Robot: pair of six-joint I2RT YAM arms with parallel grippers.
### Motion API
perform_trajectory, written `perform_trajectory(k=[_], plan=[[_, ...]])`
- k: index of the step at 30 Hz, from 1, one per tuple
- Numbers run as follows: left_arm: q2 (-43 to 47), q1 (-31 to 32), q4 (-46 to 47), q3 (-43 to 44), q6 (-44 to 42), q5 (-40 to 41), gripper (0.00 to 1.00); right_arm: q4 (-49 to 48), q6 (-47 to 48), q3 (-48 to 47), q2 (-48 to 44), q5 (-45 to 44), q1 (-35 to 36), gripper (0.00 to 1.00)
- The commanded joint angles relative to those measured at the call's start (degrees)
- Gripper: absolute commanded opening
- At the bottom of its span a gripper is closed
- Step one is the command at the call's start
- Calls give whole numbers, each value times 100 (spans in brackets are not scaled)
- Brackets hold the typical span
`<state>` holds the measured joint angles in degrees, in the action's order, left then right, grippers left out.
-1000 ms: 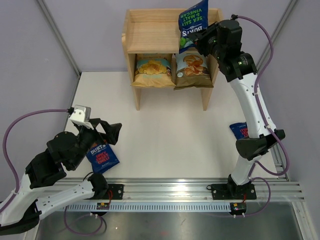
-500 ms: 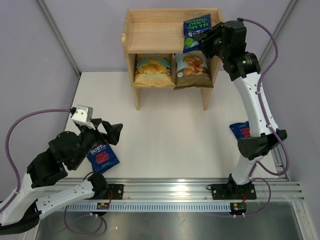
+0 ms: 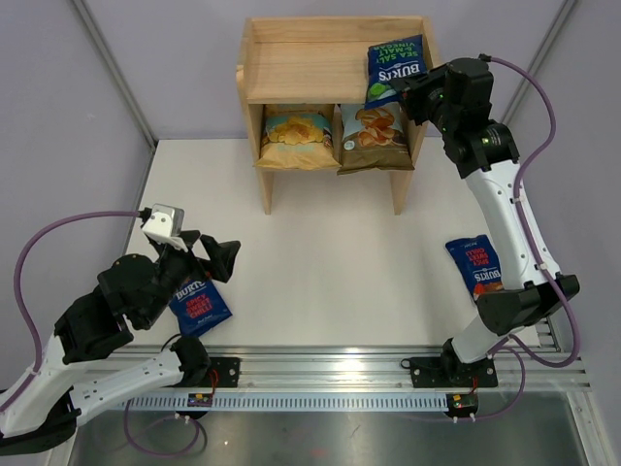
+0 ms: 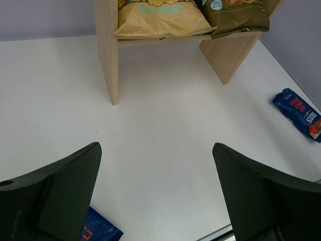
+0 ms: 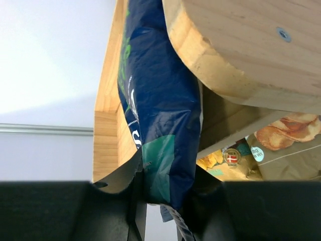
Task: Place and organize the chips bags onto the shelf
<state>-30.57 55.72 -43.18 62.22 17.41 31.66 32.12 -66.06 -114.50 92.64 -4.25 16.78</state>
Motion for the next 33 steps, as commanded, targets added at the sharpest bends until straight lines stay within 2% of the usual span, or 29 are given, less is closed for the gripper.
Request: perform_trajectory(k=[1,9,15,19,24,33], plan=[[-28,0,257,-34,-89,-99,96,-557,-354,-11,-168,-261,-95,29],[77,0,213,-52,-97,-28,95,-435,-460,-678,403,117,-192,30],[112,0,196,-43,-106,7,95,-452,-504,-706,518,223,-210,32],[121,0,196,-52,-97,7,95,-426,-434,-618,431,161,-236,38],[104,0,187,-34,-97,-2,95,-294,-320,-530,281,162,-236,58],[-160,0,46,177,34,86,95,-197,5,85,-150,47,-236,63]])
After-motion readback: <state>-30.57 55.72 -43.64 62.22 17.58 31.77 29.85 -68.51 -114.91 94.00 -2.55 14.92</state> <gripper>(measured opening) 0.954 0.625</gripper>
